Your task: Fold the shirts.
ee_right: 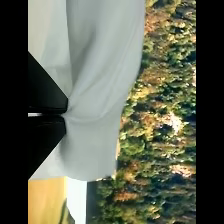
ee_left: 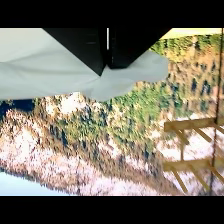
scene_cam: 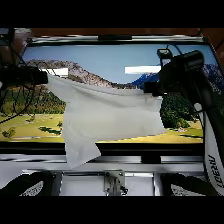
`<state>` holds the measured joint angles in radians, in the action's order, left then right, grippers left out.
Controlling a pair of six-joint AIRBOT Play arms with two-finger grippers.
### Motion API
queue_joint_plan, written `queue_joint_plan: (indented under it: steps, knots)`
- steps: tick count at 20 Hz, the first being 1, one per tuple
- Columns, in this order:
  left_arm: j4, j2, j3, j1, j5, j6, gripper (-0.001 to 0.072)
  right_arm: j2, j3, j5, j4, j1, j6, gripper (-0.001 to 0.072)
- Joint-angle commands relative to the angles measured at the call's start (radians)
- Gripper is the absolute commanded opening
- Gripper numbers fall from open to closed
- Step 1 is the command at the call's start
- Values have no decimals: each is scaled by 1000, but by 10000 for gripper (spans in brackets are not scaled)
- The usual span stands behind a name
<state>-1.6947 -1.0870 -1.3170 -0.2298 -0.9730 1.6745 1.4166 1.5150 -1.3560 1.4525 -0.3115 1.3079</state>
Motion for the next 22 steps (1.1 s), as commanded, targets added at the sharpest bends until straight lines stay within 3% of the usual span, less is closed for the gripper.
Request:
queue_joint_plan:
  steps: [1,3,5,6,7,8,9,10,13,14,15,16,17,18,19,20,22]
  knots:
    - [109,-160,31,-2,42,89,32,110,-45,281,-46,0,-84,70]
    - [179,-220,31,-2,42,89,32,124,-45,399,-108,0,-195,63]
    - [245,-270,31,-2,38,89,32,153,-45,409,-164,3,-269,64]
    - [272,-290,31,-2,27,89,33,169,-45,393,-148,10,-267,100]
    - [303,-306,31,-1,5,91,33,176,-45,380,-120,19,-247,306]
    - [327,-313,30,0,-23,92,121,171,-44,377,-74,29,-177,464]
    - [324,-312,19,2,-78,89,443,155,-31,356,-32,46,-83,464]
    - [317,-312,-9,14,-167,68,701,135,-8,312,-19,66,-7,464]
    - [315,-299,-101,111,-507,-121,707,48,65,134,-18,194,215,463]
    - [317,-281,-98,158,-585,-137,704,14,66,68,-8,265,247,463]
    - [327,-256,-74,205,-629,-138,624,-8,66,-10,21,340,266,462]
    - [367,-217,-16,254,-644,-154,433,-24,60,-102,96,426,291,462]
    - [424,-175,64,298,-640,-183,361,-38,42,-178,208,510,322,462]
    - [481,-135,161,338,-633,-201,361,-47,21,-225,315,578,349,462]
    - [537,-100,278,378,-632,-216,418,-53,-6,-259,407,639,368,463]
    - [584,-73,394,411,-633,-237,698,-55,-29,-278,460,682,377,463]
    - [604,-47,585,457,-624,-290,715,-55,-73,-287,486,722,377,463]
